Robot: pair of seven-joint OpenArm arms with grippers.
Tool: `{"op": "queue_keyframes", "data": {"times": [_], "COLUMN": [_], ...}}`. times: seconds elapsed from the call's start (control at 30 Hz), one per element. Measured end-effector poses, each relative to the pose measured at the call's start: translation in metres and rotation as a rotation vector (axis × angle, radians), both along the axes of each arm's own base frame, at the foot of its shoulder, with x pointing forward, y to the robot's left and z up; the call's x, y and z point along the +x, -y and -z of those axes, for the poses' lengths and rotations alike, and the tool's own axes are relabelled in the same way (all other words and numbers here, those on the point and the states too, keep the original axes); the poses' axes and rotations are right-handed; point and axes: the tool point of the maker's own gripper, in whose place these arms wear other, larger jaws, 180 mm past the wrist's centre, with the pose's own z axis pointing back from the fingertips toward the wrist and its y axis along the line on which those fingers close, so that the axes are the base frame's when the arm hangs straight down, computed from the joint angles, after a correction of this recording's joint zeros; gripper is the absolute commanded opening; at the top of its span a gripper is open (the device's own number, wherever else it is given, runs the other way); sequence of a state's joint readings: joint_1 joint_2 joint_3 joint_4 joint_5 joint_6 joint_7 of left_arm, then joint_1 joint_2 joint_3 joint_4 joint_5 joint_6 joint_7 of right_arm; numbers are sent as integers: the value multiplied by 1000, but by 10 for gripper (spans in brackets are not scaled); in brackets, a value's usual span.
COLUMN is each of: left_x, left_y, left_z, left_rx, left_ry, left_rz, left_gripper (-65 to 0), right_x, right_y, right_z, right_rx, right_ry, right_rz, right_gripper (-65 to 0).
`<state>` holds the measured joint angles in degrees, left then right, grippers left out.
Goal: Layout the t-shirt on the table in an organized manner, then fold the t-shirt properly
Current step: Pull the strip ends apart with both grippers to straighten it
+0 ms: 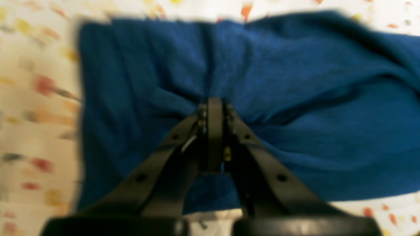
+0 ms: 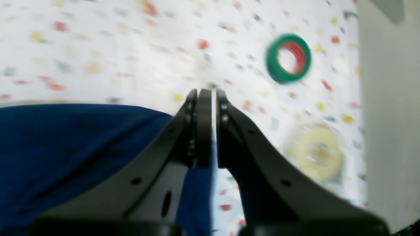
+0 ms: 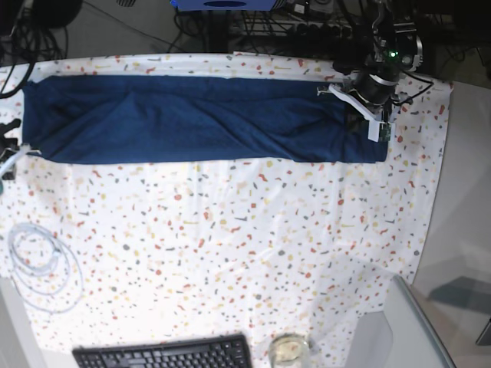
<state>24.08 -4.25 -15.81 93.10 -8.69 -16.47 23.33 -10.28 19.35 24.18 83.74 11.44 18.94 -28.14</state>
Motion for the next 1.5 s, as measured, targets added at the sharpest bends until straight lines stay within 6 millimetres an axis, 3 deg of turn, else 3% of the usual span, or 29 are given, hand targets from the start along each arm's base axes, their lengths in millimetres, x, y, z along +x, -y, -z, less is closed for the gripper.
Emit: {"op": "queue_keyframes", "data": {"times": [0.07, 0.17, 0.33, 0.37, 0.5, 0.57, 0.6, 0.7, 0.87, 0.97, 1.07, 1.23, 1.3, 1.5], "left_x": [1, 1, -13, -12, -9, -15, -20, -21, -10, -14, -2, 8, 8, -4], "left_y": [-9, -42, -99, -102, -104, -100, -96, -91, -85, -84, -75, -47, -40, -17], "left_z": [-16, -36, -45, -45, -50, -39, -30, -5, 18, 25, 28, 32, 34, 42], "left_rx": [24, 39, -115, -140, -229, -253, -267, -325, -417, -395, -323, -323, -330, -369], "left_ry": [-5, -7, -36, -44, -8, -30, -54, -103, -122, -154, -164, -148, -154, -185], "left_rz": [-9, -102, -260, -242, -214, -188, -166, -163, -199, -191, -120, -54, -45, -6], "left_gripper": [-650, -650, -650, -599, -151, -30, -13, -13, -13, -13, -13, -15, -67, -415], "right_x": [-2, -5, -7, -10, -21, -20, -19, -19, -27, -29, -28, -29, -28, -29], "right_y": [-10, -12, -18, -21, -43, -47, -46, -45, -69, -69, -69, -70, -69, -69], "right_z": [1, 5, 8, 12, 28, 29, 27, 27, 40, 41, 40, 40, 40, 40], "right_rx": [15, 16, 26, 36, 90, 102, 98, 96, 118, 121, 121, 123, 120, 122], "right_ry": [4, -9, -9, -18, -45, -42, -37, -36, -77, -79, -77, -77, -77, -77], "right_rz": [-7, -4, -4, -3, 2, -2, -3, 0, -50, -49, -49, -48, -49, -47], "right_gripper": [-624, -624, -624, -624, -624, -624, -624, -624, -624, -624, -624, -624, -624, -624]}}
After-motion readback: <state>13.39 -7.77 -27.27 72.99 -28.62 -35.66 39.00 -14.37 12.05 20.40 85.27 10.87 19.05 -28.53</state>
